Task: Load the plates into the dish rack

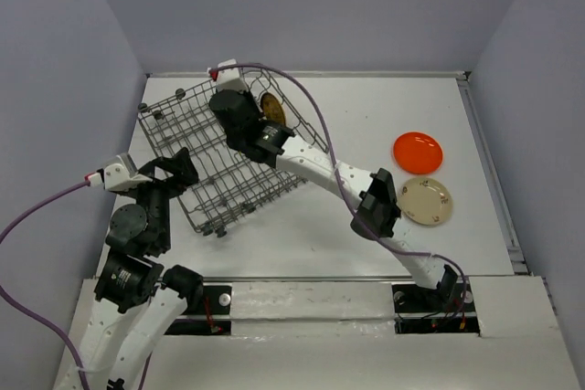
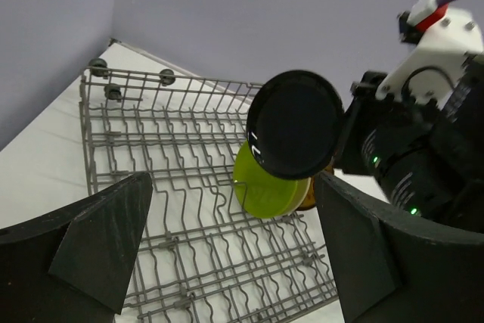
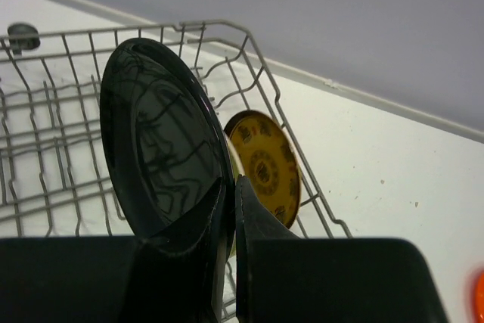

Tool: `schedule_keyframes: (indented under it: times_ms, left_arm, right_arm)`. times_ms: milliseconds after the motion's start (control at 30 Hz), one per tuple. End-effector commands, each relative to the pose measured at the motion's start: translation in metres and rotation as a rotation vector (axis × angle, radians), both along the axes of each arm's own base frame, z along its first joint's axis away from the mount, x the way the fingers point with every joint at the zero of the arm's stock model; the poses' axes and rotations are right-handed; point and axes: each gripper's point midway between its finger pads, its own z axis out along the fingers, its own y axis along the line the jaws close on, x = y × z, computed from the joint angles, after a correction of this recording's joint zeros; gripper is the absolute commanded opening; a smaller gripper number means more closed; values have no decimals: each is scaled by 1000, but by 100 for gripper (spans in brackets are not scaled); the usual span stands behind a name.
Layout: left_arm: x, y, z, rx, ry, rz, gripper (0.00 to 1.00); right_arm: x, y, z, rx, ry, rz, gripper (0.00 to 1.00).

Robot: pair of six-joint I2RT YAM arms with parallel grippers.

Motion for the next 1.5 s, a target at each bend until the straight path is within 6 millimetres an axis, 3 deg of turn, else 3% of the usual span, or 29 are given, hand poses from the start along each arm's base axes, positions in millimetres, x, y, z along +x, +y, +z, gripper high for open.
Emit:
schedule_keyframes:
  times_ms: [0,167,633,1033,1367,1467]
  left_arm:
    - [-13,27,19,-63,-51,129,99]
    - [-23,44,20,-116,-65,214,99]
    - [-17,32,21,-110,-69,154,99]
    - [-16,30,20,-104,-66,145,99]
    - [-15,29,19,-102,-62,140,99]
    - [-16,30,19,-104,-62,146,99]
  right_arm:
    - [-9,1,28,37,-70,-53,7]
    - [-10,22,-7,12,-51,-36,7]
    - [-4,46,-64,-42,-29,-19,7]
    - [-4,56,-93,-94,-19,-8,7]
    - [-18,70,-119,-119,-3,24,7]
    - [-20,72,-117,-84,6,40,15]
